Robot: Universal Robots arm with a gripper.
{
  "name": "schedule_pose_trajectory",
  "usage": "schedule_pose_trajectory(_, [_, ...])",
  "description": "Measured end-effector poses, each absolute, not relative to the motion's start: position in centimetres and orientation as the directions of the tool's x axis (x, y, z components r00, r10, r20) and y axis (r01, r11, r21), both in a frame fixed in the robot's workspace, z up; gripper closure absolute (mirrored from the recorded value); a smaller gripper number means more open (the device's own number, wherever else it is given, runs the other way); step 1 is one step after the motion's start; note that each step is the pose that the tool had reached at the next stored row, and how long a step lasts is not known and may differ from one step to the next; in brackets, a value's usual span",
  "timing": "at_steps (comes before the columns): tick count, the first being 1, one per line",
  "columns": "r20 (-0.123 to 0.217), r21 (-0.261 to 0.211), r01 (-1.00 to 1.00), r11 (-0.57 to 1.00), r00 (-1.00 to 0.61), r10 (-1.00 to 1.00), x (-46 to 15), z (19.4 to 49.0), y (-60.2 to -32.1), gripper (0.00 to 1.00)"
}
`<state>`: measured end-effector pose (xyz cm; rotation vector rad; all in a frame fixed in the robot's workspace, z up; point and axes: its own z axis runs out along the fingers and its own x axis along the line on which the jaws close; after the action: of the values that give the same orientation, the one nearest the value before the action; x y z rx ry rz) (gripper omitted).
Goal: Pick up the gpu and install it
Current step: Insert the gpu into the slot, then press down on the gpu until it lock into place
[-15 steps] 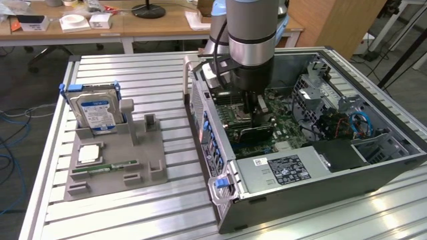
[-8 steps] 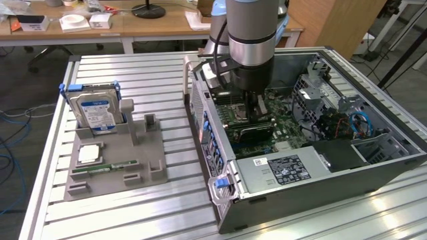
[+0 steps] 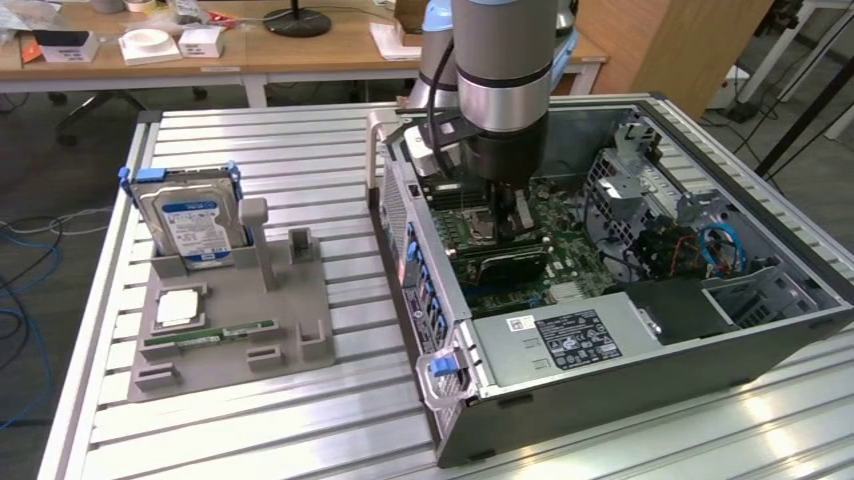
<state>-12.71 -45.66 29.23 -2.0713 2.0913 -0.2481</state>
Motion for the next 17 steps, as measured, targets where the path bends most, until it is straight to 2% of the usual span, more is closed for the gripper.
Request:
schedule_pose_trajectory(12, [-0.015, -0.248, -0.969, 0.011, -0.008, -1.000, -12.79, 29.23, -45.66, 0.89])
schedule_pose_trajectory(17, [-0.014, -0.172, -0.985, 0.011, -0.009, -1.000, -12.37, 29.19, -45.65, 0.89])
